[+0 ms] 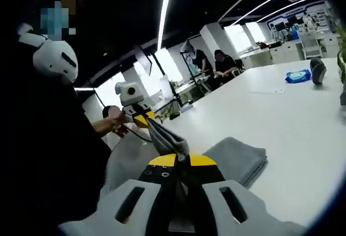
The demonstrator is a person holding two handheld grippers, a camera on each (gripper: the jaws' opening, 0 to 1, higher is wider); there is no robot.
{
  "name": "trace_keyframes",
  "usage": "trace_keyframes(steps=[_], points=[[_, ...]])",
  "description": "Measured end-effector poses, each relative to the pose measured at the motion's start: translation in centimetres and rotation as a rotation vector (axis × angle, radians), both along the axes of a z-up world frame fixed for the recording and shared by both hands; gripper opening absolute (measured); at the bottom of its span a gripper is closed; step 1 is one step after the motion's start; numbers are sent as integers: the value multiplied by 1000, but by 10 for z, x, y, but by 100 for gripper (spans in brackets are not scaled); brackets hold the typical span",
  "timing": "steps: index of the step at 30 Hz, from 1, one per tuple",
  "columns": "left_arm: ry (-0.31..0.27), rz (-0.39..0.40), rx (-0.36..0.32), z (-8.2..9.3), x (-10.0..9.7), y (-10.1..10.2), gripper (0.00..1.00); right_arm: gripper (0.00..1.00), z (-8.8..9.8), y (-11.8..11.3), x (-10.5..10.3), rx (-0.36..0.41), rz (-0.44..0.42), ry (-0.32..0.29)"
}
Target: Fold the towel on the table until its edges align and the towel forms a compact rectangular stack.
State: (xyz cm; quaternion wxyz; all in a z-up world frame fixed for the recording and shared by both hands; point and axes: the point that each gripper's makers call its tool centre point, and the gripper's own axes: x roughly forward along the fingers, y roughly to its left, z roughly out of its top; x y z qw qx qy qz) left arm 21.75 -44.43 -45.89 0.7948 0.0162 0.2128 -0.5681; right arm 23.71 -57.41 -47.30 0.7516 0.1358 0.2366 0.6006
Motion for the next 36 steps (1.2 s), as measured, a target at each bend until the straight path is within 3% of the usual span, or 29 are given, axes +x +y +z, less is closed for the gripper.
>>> trace_keyframes(steps=[3, 9, 12, 23, 28, 32, 36], points=[[31, -1, 1, -8, 15, 2, 6, 3, -9, 1, 9, -9, 2, 64], [176, 19, -46, -25, 42, 6, 5, 3, -25, 4, 32, -41, 5, 160], [216, 38, -69, -32, 57, 9, 5, 3, -32, 5, 47, -24, -12, 224], [355, 51, -43, -66, 95, 20, 5, 3, -57, 14, 81, -9, -37, 378], [431, 100, -78, -80, 113, 22, 5, 3, -70, 15, 97, 41, -87, 498], [489, 159, -104, -97, 126, 25, 5, 3, -85, 16, 107, 31, -122, 545], [523, 190, -88, -117, 133, 27, 5, 3, -101, 19, 111, 1, -135, 573]])
